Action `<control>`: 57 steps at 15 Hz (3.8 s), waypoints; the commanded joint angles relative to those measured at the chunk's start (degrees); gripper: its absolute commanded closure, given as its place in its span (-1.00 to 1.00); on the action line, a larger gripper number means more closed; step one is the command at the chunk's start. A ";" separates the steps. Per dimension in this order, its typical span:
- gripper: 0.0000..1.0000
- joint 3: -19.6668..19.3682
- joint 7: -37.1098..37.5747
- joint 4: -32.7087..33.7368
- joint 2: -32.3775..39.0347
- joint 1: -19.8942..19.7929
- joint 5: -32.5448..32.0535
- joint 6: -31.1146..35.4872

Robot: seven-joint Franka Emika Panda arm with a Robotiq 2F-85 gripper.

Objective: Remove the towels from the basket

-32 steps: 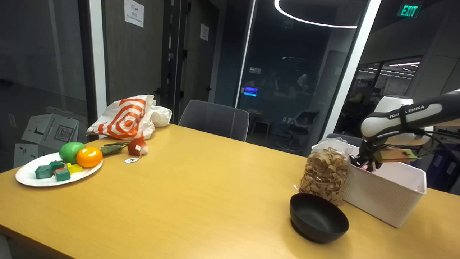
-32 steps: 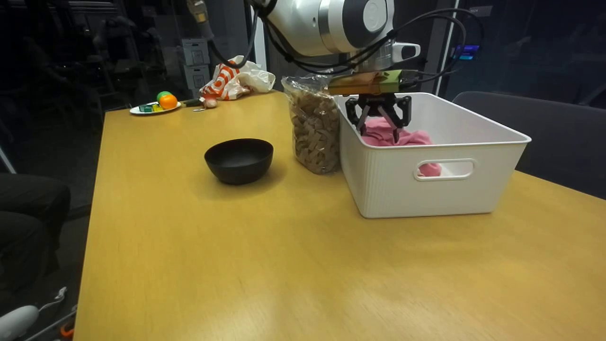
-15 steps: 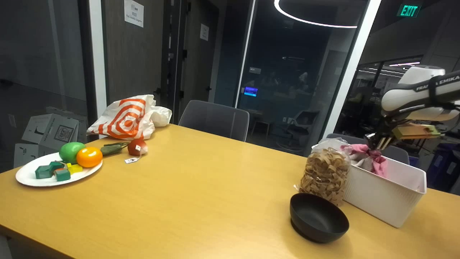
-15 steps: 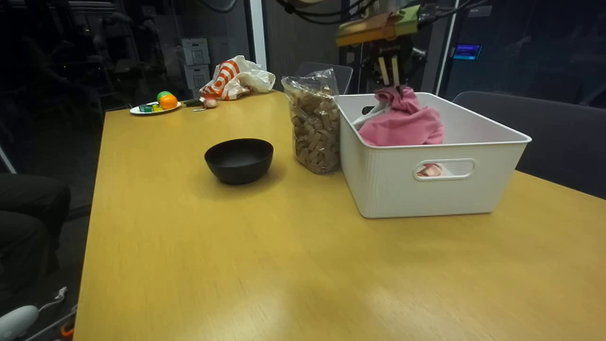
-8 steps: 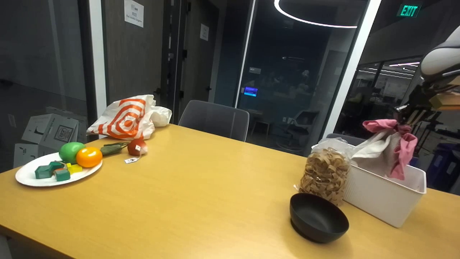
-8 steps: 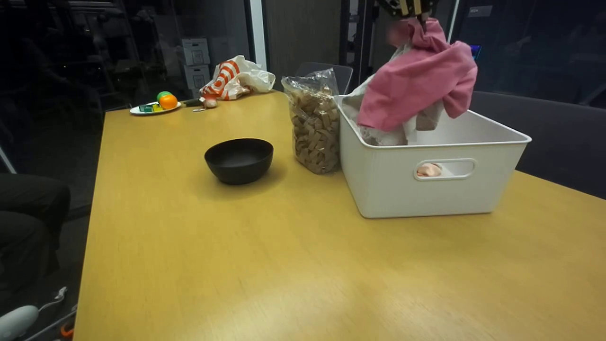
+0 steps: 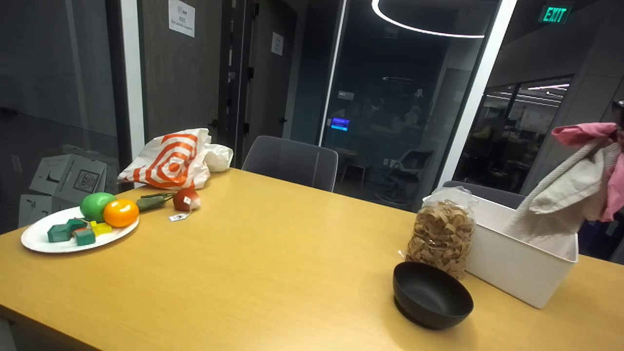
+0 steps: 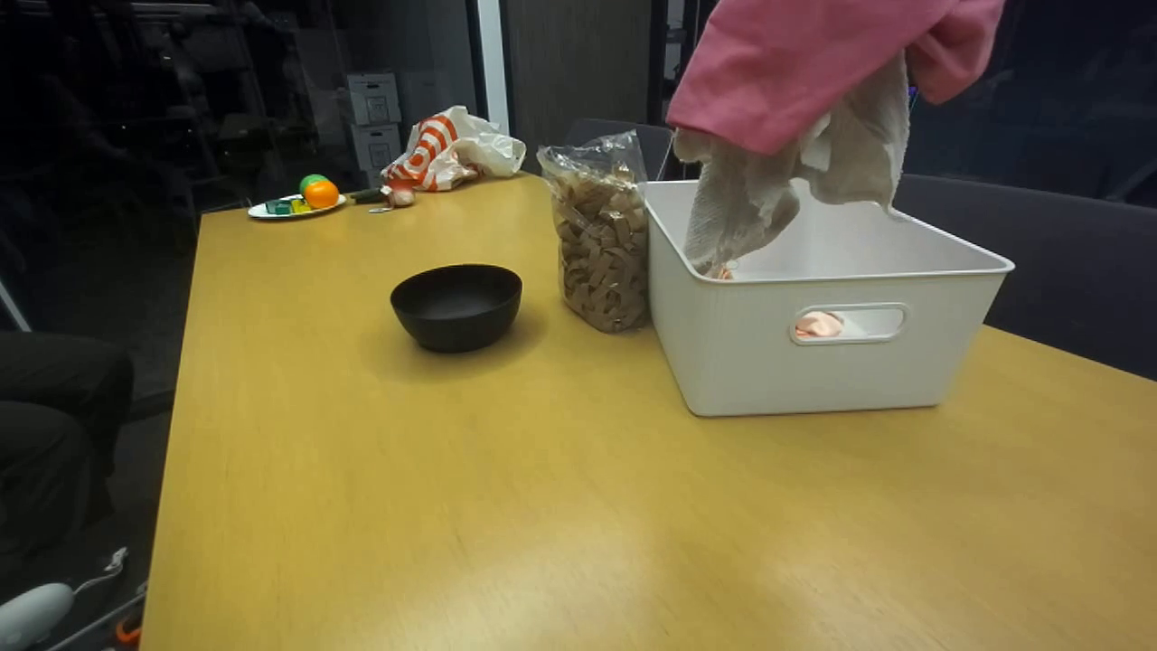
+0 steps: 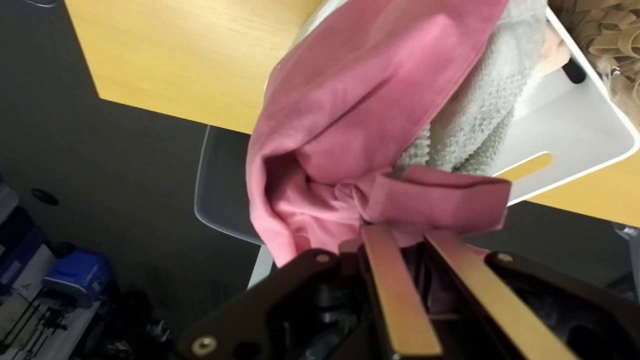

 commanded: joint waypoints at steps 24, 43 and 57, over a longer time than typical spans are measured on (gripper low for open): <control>0.82 -0.37 -1.76 -36.99 -7.61 2.60 3.24 -4.23; -1.00 -0.18 -9.65 -31.31 -6.90 4.60 12.88 2.75; -1.00 9.13 -8.61 -9.16 8.27 13.96 18.91 3.58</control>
